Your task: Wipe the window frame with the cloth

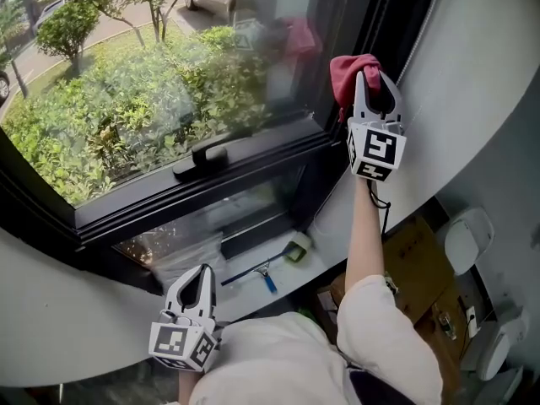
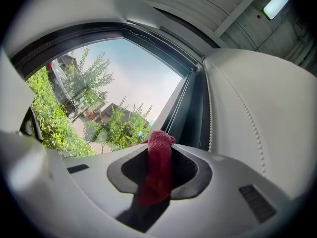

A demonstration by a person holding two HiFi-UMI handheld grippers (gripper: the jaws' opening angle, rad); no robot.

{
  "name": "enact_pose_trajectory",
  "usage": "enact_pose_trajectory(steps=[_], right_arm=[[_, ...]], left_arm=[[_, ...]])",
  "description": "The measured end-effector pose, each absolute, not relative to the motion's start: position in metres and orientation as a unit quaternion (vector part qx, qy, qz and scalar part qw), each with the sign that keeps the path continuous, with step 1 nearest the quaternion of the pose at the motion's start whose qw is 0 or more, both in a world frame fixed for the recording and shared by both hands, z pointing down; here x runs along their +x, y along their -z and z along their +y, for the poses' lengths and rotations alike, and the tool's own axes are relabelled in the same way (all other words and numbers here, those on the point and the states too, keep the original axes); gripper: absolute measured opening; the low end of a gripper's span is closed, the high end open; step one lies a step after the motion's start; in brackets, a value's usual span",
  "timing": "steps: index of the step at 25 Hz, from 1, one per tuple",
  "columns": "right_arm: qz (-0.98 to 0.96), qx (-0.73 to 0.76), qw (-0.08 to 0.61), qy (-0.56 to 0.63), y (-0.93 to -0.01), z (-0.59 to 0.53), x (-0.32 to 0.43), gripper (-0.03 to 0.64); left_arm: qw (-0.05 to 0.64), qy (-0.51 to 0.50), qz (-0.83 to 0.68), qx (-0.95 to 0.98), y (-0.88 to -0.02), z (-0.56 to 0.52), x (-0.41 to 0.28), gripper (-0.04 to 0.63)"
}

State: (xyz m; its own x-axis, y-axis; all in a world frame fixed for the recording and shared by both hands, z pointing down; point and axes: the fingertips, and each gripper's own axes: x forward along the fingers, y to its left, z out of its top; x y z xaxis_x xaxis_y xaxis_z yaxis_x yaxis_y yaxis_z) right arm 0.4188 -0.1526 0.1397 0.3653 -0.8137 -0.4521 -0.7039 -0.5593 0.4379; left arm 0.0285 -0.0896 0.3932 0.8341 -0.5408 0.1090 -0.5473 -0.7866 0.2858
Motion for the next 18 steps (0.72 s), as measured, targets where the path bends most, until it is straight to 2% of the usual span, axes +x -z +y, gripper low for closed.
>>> enact_pose_trajectory(steps=[18], right_arm=[[-0.478, 0.816, 0.102, 0.309, -0.186, -0.152, 0.419, 0.101]], left_arm=[[0.155, -0.012, -0.283, 0.946, -0.394, -0.09, 0.037, 0.009]])
